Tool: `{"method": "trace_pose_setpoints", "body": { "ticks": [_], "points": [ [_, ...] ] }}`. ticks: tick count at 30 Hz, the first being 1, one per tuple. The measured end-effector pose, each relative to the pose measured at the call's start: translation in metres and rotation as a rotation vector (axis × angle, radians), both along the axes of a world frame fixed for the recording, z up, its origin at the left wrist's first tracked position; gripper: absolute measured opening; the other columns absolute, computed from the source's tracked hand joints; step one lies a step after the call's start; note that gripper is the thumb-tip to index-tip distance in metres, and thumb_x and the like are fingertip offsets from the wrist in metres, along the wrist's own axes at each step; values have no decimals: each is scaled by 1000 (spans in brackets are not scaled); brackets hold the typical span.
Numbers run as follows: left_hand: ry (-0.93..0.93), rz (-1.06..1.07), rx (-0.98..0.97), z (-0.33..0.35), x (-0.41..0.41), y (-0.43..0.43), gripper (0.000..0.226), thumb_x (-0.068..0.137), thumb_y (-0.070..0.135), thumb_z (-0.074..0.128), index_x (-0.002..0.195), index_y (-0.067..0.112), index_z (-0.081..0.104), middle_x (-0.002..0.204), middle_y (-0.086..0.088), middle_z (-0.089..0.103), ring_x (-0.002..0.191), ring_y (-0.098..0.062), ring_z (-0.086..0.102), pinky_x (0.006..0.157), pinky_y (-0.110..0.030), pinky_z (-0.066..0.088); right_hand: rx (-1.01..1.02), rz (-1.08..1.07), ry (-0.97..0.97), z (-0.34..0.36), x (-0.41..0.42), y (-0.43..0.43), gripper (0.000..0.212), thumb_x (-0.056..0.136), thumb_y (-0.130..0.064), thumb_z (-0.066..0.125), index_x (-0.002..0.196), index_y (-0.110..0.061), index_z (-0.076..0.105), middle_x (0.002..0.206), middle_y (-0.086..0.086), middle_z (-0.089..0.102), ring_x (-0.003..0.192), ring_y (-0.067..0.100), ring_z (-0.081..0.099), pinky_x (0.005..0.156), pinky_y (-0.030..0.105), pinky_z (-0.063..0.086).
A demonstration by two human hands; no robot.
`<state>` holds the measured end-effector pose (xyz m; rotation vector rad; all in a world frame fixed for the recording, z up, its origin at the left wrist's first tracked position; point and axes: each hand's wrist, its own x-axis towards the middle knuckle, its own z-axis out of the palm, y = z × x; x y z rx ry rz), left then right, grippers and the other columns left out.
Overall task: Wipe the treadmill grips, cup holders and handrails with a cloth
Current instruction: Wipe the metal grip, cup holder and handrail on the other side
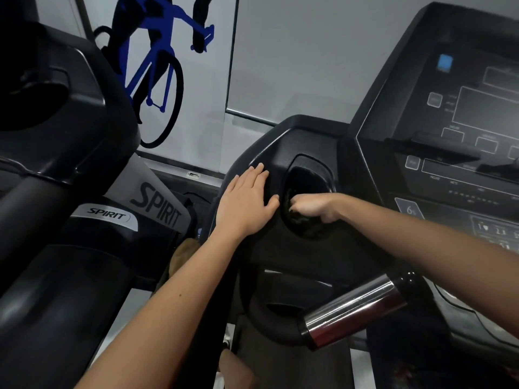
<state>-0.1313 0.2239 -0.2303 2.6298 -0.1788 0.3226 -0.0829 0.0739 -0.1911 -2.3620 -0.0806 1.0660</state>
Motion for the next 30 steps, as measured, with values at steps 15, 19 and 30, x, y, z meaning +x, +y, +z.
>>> {"method": "trace_pose_setpoints", "body": {
  "ticks": [15, 19, 30],
  "points": [
    [25, -22, 19, 0, 0, 1, 60, 96, 43, 33, 148, 17, 16, 158, 4, 7, 145, -10, 3, 116, -28, 0, -953, 767, -301, -12, -6, 7, 49, 94, -20, 42, 141, -10, 33, 143, 14, 26, 132, 32, 28, 103, 39, 33],
    [12, -12, 17, -1, 1, 0, 60, 96, 43, 33, 148, 17, 17, 158, 4, 9, 145, -10, 4, 116, -28, 1, -726, 691, -422, -12, -6, -6, 44, 93, -29, 41, 133, -10, 43, 135, 17, 35, 127, 35, 35, 103, 40, 36],
    [13, 0, 5, 0, -1, -1, 60, 95, 42, 36, 147, 17, 20, 158, 3, 11, 145, -10, 6, 116, -28, 2, -327, 506, -145, 3, -8, -5, 45, 76, 14, 32, 108, 4, 62, 107, 21, 63, 89, 23, 54, 75, 28, 42]
  ]
}}
